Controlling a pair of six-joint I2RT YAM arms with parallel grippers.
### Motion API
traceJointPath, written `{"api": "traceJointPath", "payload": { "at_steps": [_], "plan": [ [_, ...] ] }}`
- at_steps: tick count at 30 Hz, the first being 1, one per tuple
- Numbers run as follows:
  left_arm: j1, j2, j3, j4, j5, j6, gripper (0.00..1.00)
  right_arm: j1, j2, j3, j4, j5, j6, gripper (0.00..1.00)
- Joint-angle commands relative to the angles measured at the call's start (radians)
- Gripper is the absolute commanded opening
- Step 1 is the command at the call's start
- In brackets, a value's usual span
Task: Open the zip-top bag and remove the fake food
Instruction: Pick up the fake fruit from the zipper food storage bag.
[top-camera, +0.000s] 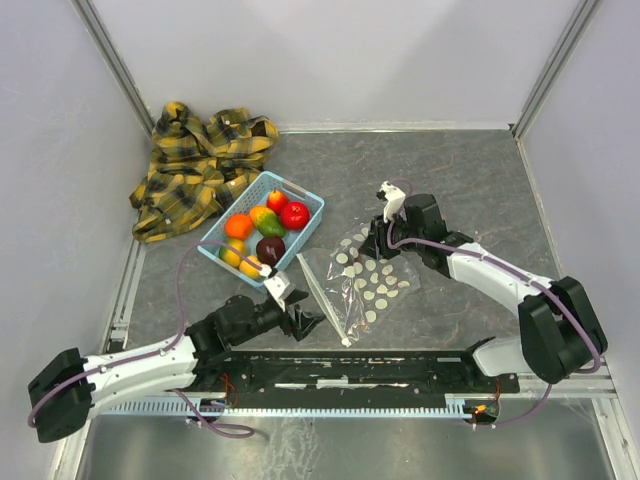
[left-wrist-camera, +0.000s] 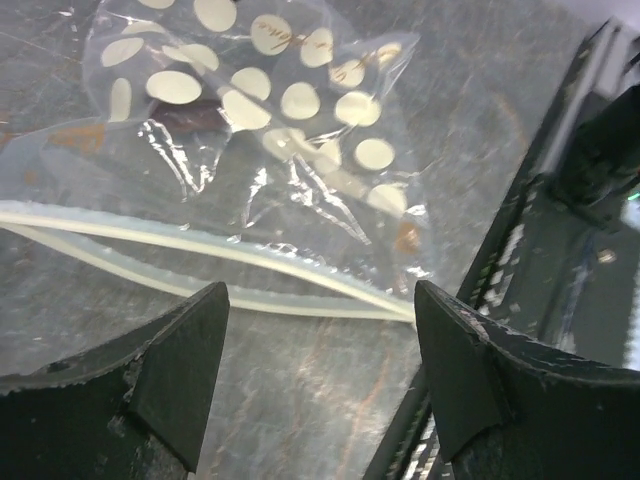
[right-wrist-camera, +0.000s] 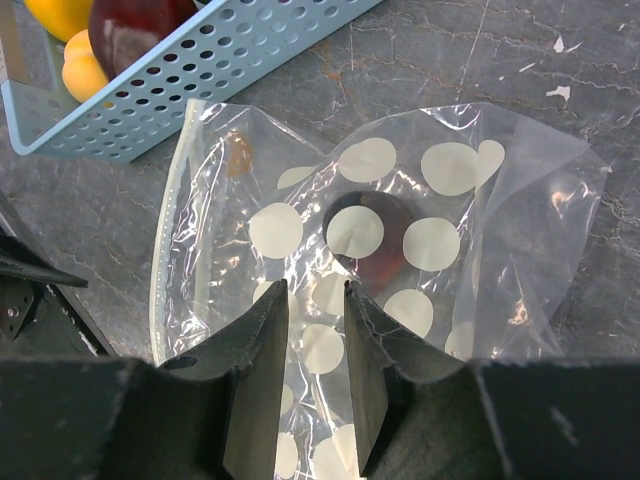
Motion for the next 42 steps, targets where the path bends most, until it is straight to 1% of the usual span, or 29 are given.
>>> {"api": "traceJointPath", "payload": {
  "at_steps": [1,3,6,11,13,16,22,26,31,37,42],
  "plan": [
    [-0.037,0.029,-0.013,0.092,-0.198,0.218,0.81,-0.005,0.013,0.055,-0.001,-0.026,-0.029,0.37],
    [-0.037,0.031,-0.05,0.15,-0.233,0.253,0.79,-0.006,0.019,0.064,-0.005,-0.026,-0.031,0.37],
    [-0.036,0.071,-0.117,0.288,-0.211,0.322,0.74,-0.007,0.039,0.081,-0.01,-0.027,-0.041,0.37],
    [-0.035,0.236,-0.093,0.366,-0.18,0.372,0.66,-0.008,0.099,0.109,-0.001,-0.024,-0.047,0.36],
    [-0.035,0.307,-0.085,0.399,-0.168,0.377,0.65,-0.008,0.116,0.121,-0.001,-0.02,-0.048,0.36],
    [-0.034,0.379,-0.084,0.455,-0.159,0.381,0.58,-0.008,0.138,0.151,-0.031,-0.011,-0.058,0.35],
    [-0.032,0.534,-0.061,0.587,-0.183,0.422,0.58,-0.008,0.178,0.182,-0.05,0.0,-0.069,0.34],
    [-0.023,0.645,-0.032,0.686,-0.173,0.432,0.58,-0.008,0.2,0.19,-0.058,0.002,-0.077,0.33],
    [-0.012,0.722,0.009,0.737,-0.144,0.436,0.57,-0.008,0.229,0.205,-0.069,0.009,-0.088,0.3],
    [0.005,0.795,0.021,0.807,-0.118,0.407,0.57,-0.003,0.278,0.228,-0.082,0.029,-0.102,0.27],
    [0.016,0.895,0.008,0.936,-0.104,0.375,0.57,0.008,0.302,0.249,-0.116,0.088,-0.124,0.27]
  ]
}}
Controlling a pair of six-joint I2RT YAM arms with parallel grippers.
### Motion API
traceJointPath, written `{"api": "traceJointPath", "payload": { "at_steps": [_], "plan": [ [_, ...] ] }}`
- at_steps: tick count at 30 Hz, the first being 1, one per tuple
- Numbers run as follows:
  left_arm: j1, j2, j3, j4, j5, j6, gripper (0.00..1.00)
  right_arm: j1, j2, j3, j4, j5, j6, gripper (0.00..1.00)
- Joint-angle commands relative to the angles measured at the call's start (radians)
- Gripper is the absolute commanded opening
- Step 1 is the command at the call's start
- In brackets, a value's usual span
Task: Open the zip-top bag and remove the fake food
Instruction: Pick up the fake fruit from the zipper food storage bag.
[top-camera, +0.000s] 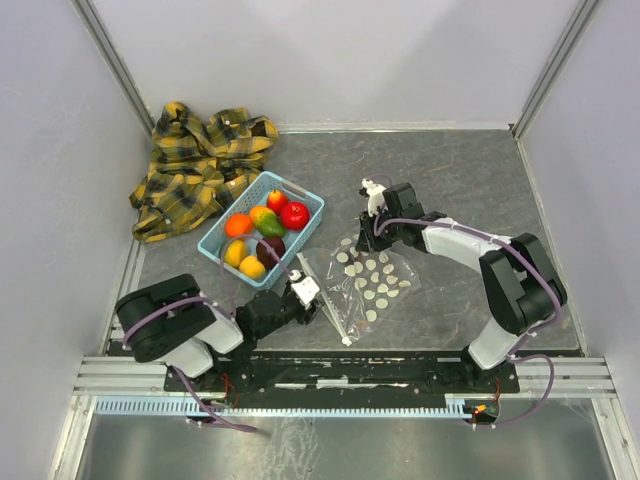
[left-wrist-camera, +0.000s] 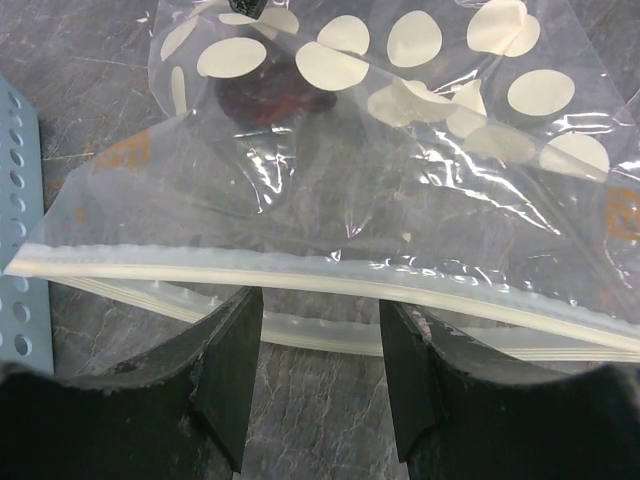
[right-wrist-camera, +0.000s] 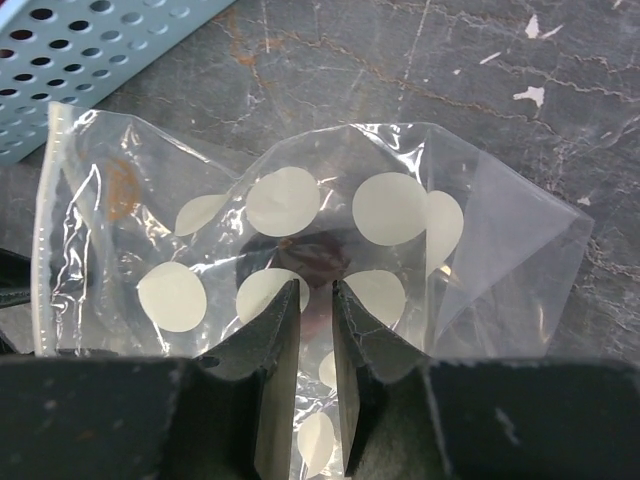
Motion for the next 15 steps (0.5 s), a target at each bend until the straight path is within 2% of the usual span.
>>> {"api": "traceJointPath", "payload": {
  "at_steps": [1,6,15],
  "plan": [
    [0.013,0.082,0.013,0.199,0.024,-0.012,0.58,0.008,0.01,0.054,-0.017,0.065,-0.039,0.27],
    [0.014,0.159,0.035,0.269,0.032,-0.014,0.59,0.012,0.025,0.064,-0.037,0.1,-0.055,0.27],
    [0.031,0.21,0.069,0.287,0.028,0.006,0.66,0.015,0.06,0.087,-0.034,0.05,-0.067,0.28]
  ]
}}
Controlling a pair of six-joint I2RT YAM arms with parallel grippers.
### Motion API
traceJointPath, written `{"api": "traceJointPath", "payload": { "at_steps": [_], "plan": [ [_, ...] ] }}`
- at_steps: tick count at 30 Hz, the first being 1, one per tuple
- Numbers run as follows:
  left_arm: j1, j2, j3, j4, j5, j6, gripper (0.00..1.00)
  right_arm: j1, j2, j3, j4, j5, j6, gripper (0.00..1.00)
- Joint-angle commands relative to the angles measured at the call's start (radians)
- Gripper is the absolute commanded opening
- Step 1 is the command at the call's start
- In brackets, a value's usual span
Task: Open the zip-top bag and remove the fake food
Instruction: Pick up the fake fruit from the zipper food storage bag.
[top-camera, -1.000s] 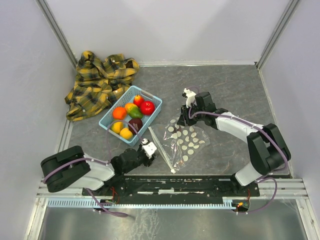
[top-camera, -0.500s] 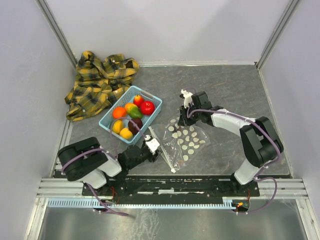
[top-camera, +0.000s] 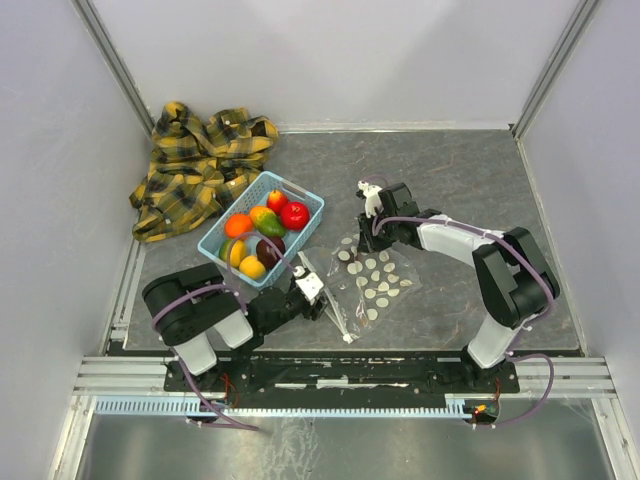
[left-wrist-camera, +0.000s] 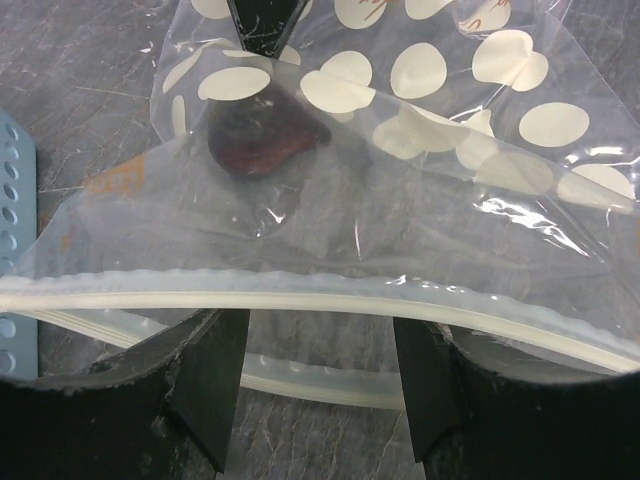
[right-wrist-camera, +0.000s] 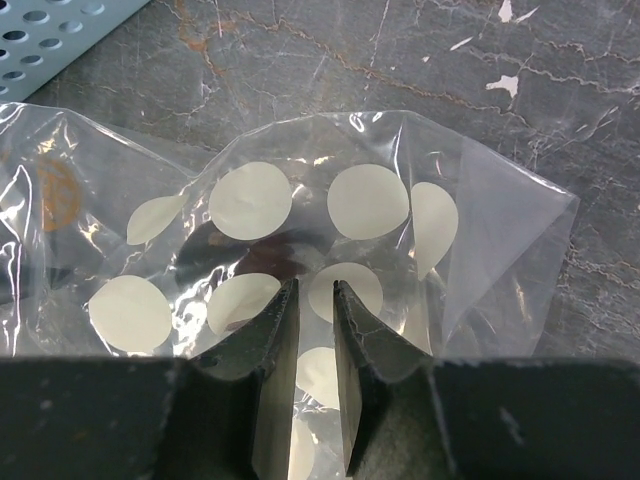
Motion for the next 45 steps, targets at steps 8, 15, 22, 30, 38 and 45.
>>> {"api": "traceJointPath", "payload": {
  "at_steps": [8,15,22,30,38,45],
  "plan": [
    [0.04,0.041,0.021,0.131,0.023,0.013,0.69,0.012,0.021,0.063,0.028,-0.046,-0.034,0.29],
    [0.068,0.06,0.015,0.154,0.08,0.029,0.7,0.015,0.048,0.085,0.041,-0.08,-0.038,0.29],
    [0.102,0.105,0.002,0.219,0.136,0.036,0.74,0.027,0.067,0.089,0.055,-0.117,-0.044,0.29],
    [0.125,0.119,0.005,0.228,0.135,0.031,0.85,0.042,0.083,0.111,0.055,-0.136,-0.059,0.29],
    [0.137,0.135,0.002,0.234,0.132,0.018,0.87,0.042,0.074,0.163,0.04,-0.082,-0.079,0.31],
    [0.146,0.143,0.0,0.243,0.143,0.011,0.87,0.043,0.12,0.211,0.048,-0.061,-0.067,0.31]
  ]
}}
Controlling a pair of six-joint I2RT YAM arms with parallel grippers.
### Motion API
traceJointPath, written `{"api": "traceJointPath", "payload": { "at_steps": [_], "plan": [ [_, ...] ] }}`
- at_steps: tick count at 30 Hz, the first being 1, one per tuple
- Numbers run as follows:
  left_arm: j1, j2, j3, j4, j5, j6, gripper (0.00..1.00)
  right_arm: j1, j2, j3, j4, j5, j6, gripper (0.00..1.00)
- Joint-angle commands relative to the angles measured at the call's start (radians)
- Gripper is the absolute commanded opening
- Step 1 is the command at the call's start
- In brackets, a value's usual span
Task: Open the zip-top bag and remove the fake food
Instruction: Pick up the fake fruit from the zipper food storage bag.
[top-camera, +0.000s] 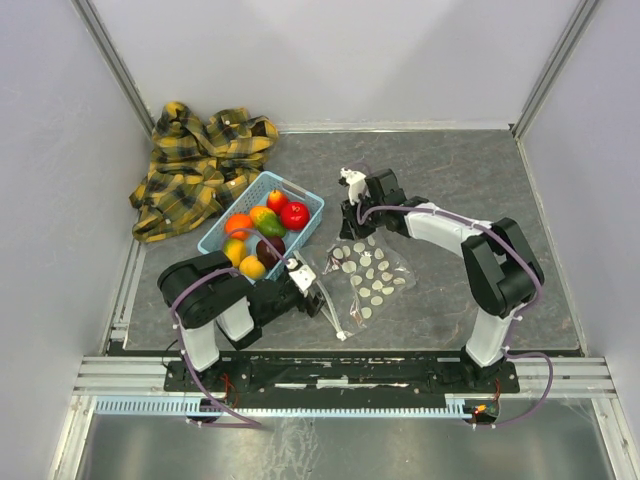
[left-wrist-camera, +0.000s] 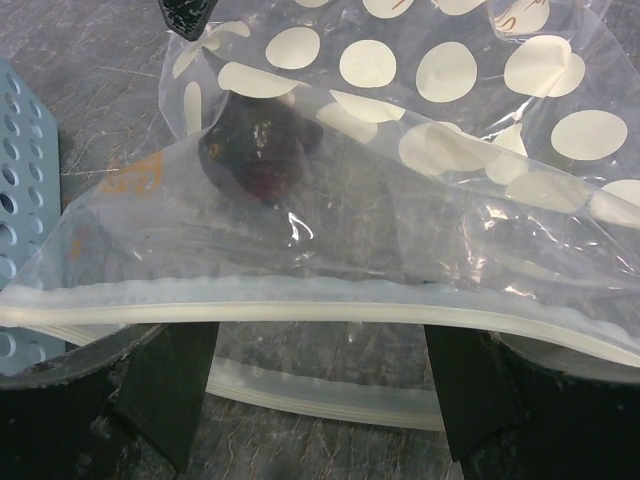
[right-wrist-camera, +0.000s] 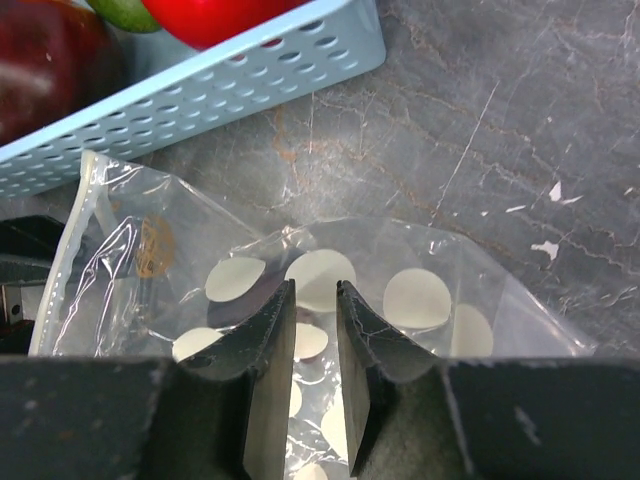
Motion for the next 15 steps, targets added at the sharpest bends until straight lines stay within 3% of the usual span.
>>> {"api": "traceJointPath", "payload": {
  "at_steps": [1,15],
  "plan": [
    [0.01,0.012,-0.006,0.109,0.014,0.01,0.87,0.004,0.036,0.056,0.033,0.018,-0.008,0.31],
    [0.017,0.024,-0.004,0.114,0.018,-0.005,0.87,0.038,0.09,0.023,0.049,-0.065,-0.023,0.31]
  ]
}}
